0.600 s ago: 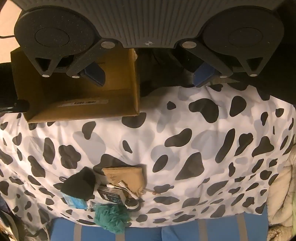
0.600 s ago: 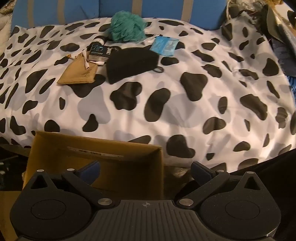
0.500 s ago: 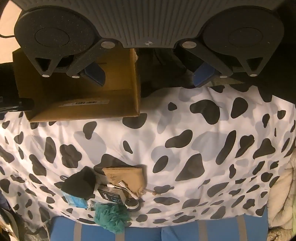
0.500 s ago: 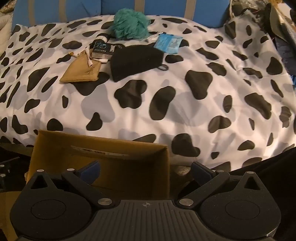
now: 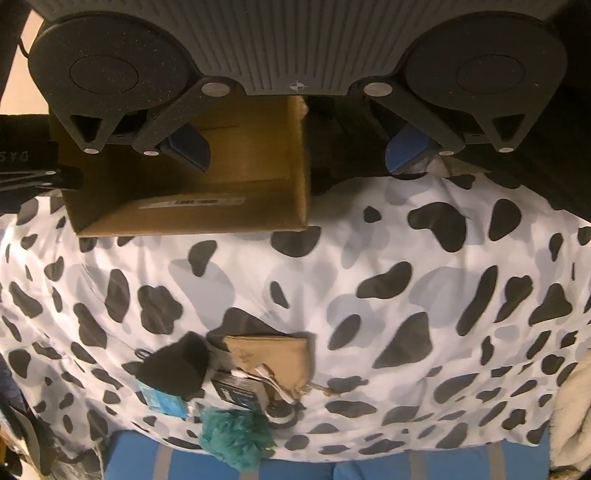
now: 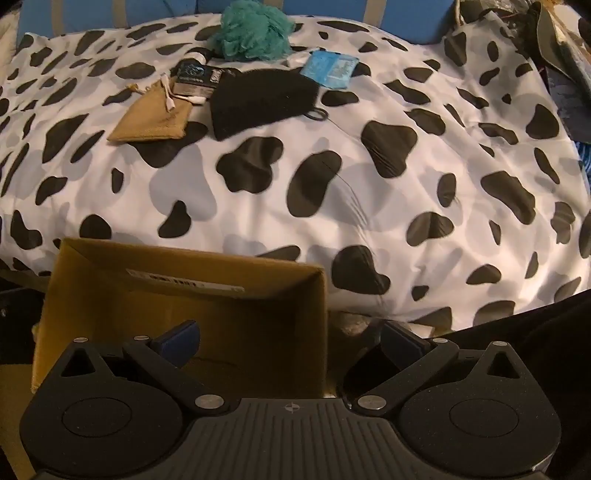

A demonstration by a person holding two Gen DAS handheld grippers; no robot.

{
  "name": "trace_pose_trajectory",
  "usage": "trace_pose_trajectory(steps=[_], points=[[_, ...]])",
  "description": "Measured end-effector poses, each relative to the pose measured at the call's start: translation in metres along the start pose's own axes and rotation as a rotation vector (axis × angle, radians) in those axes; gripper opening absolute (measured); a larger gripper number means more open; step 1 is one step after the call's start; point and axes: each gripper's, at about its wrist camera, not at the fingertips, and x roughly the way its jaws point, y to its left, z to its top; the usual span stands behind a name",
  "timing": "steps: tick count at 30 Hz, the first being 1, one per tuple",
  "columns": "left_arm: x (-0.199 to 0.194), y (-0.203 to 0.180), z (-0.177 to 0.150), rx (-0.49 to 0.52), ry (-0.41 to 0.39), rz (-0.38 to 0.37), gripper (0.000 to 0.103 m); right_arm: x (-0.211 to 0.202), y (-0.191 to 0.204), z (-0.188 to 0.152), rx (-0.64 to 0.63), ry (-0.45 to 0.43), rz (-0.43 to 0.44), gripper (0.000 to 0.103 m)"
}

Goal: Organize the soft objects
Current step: 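Move both tools away from the cardboard box toward the items on the bed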

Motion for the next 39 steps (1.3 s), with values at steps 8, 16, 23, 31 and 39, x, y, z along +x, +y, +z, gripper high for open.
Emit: trace_pose_trajectory(steps=[8, 16, 23, 31, 39], points=[[0.008, -0.023, 0.004, 0.078, 0.043, -0.027, 0.103, 0.002, -0.007, -0.007, 0.003, 0.003, -0.032, 0.103], [0.013, -0.034, 0.002, 0.115, 0.067, -0.034, 0.103, 0.003, -0.009, -0.008, -0.003, 0.005, -0.044, 0.103], [0.015, -0.032, 0.004, 0.11, 0.073, -0.023, 0.103, 0.002, -0.008, -0.007, -0.01, 0.0, -0.045, 0.103], [0.01, -0.032, 0.002, 0.111, 0.041, -0.029, 0.103, -0.001, -0.009, -0.005, 0.002, -0.011, -0.035, 0.103], [-0.001, -0.024, 0.006, 0.062, 0.001, -0.094, 0.103, -0.012, -0.003, -0.006, -0.018, -0.052, -0.036, 0.103]])
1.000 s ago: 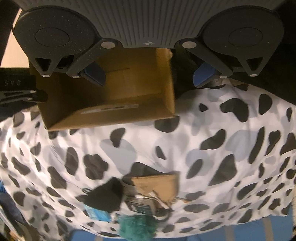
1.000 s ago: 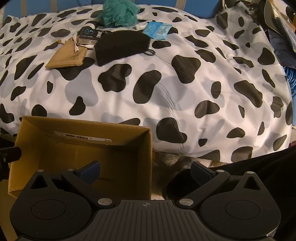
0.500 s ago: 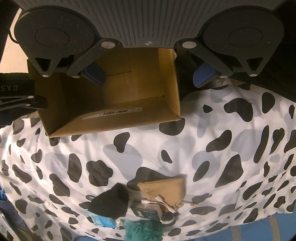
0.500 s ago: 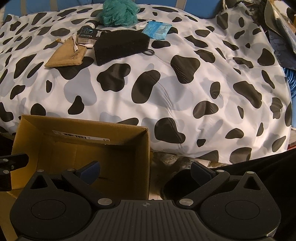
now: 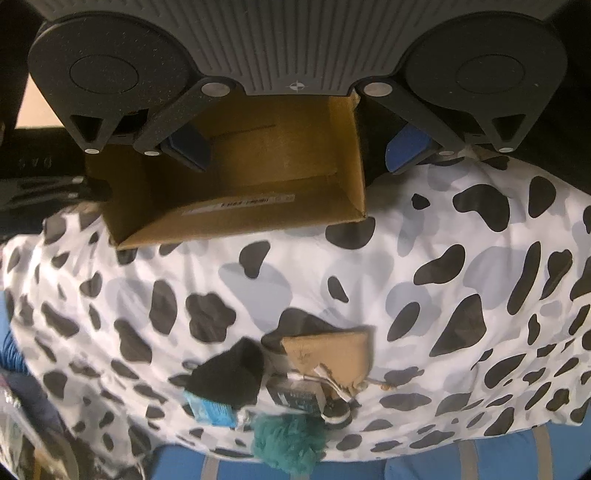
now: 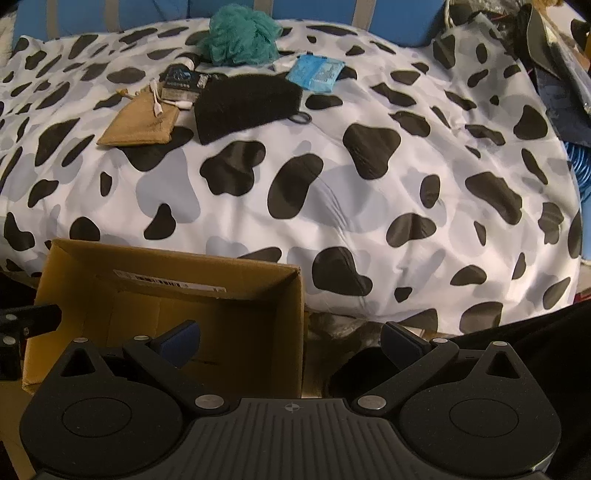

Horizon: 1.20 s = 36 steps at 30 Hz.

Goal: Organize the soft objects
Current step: 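Move both tools away from the cardboard box toward the items on the bed, then lower the right tool over the black foam sponge while the left tool nears the tan pouch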

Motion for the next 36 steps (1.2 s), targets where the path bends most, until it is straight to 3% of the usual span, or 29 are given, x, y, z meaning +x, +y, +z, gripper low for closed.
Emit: trace_pose_trajectory(steps=[4, 9, 19, 27, 36], points=[[-0.007, 0.004, 0.002, -0.043, -0.029, -0.034, 0.103, -0.007, 0.001, 0.0, -0.021, -0.028, 0.02, 0.103], [-0.019, 0.01, 0.011, -0.1, -0.12, -0.043, 0.103, -0.012, -0.006, 0.005, -0.017, -0.051, 0.067, 0.103], [-0.022, 0.015, 0.038, -0.115, -0.17, -0.075, 0.103, -0.003, -0.025, 0.033, 0.0, -0.089, 0.137, 0.103], [-0.011, 0.008, 0.06, -0.055, -0.195, -0.02, 0.103, 0.003, -0.027, 0.054, -0.048, -0.125, 0.204, 0.103], [0.008, 0.038, 0.07, -0.049, -0.236, 0.033, 0.103, 0.018, -0.016, 0.085, -0.061, -0.155, 0.241, 0.103]])
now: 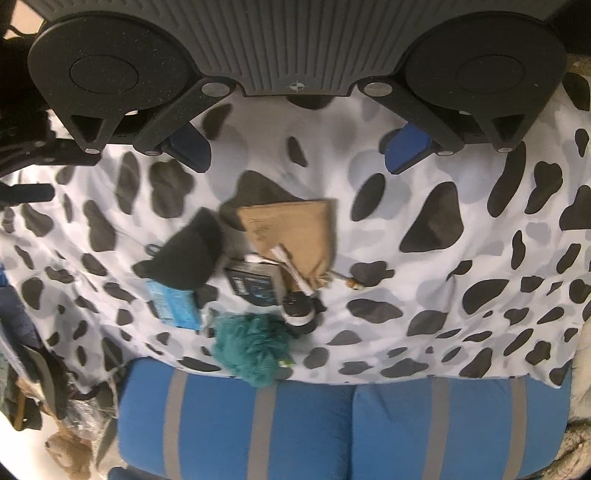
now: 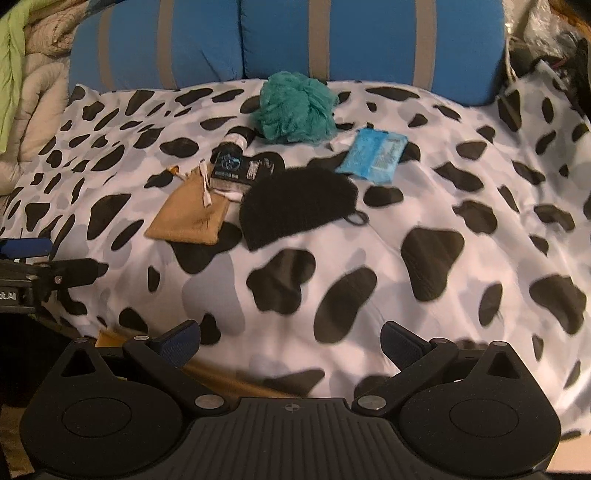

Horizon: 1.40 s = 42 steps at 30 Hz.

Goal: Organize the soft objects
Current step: 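Lower the right tool over the black foam sponge while the left tool nears the tan pouch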

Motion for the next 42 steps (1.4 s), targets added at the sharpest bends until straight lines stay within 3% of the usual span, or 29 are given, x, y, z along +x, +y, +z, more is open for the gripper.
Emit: trace_pose_trajectory(steps=[7, 12, 18, 28, 42], points=[[0.025, 0.004, 0.013, 0.036, -0.017, -0.021, 0.103, 0.005, 0.005, 0.013, -0.031, -0.122, 0.005, 0.103], [0.046, 0.002, 0.023, 0.055, -0.004, -0.038, 0.103, 0.017, 0.004, 0.019, -0.045, -0.158, 0.001, 0.103], [0.057, 0.003, 0.034, 0.044, -0.002, -0.067, 0.103, 0.036, 0.007, 0.025, -0.105, -0.119, -0.011, 0.103], [0.072, 0.008, 0.047, 0.044, 0.026, -0.034, 0.103, 0.071, 0.014, 0.04, -0.131, -0.073, 0.022, 0.103], [0.074, 0.027, 0.056, -0.025, 0.067, 0.017, 0.103, 0.13, 0.018, 0.064, 0.007, 0.003, -0.055, 0.103]])
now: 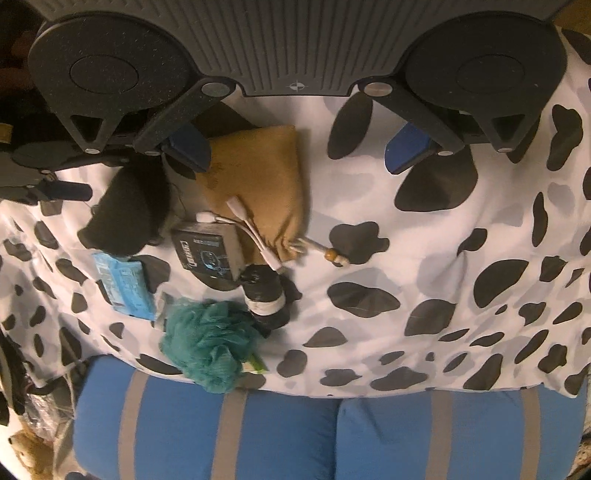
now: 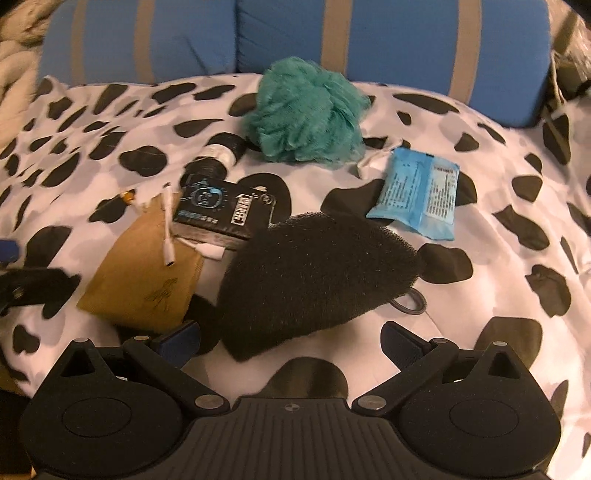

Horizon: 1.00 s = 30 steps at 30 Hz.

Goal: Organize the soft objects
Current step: 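Lower the right tool over the black foam sponge while the left tool nears the tan pouch, then close the right tool on the black sponge while the left tool grasps the tan pouch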

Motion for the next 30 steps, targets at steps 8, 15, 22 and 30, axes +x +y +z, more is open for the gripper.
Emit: trace_pose_trajectory(steps=[8, 15, 22, 30], points=[[0.006, 0.007, 0.001, -0.031, 0.016, 0.005, 0.103, 0.027, -0.009, 0.011, 0.131, 0.028, -0.017, 0.103], [0.012, 0.001, -0.003, -0.008, 0.04, -0.021, 0.103, 0.02, -0.015, 0.015, 0.124, 0.005, -0.029, 0.08], [0.019, -0.01, -0.006, 0.014, 0.032, -0.027, 0.103, -0.005, -0.021, 0.018, 0.073, -0.037, -0.019, 0.068], [0.027, -0.004, -0.006, -0.043, 0.02, -0.063, 0.086, -0.039, -0.032, 0.014, 0.024, -0.09, -0.009, 0.066]])
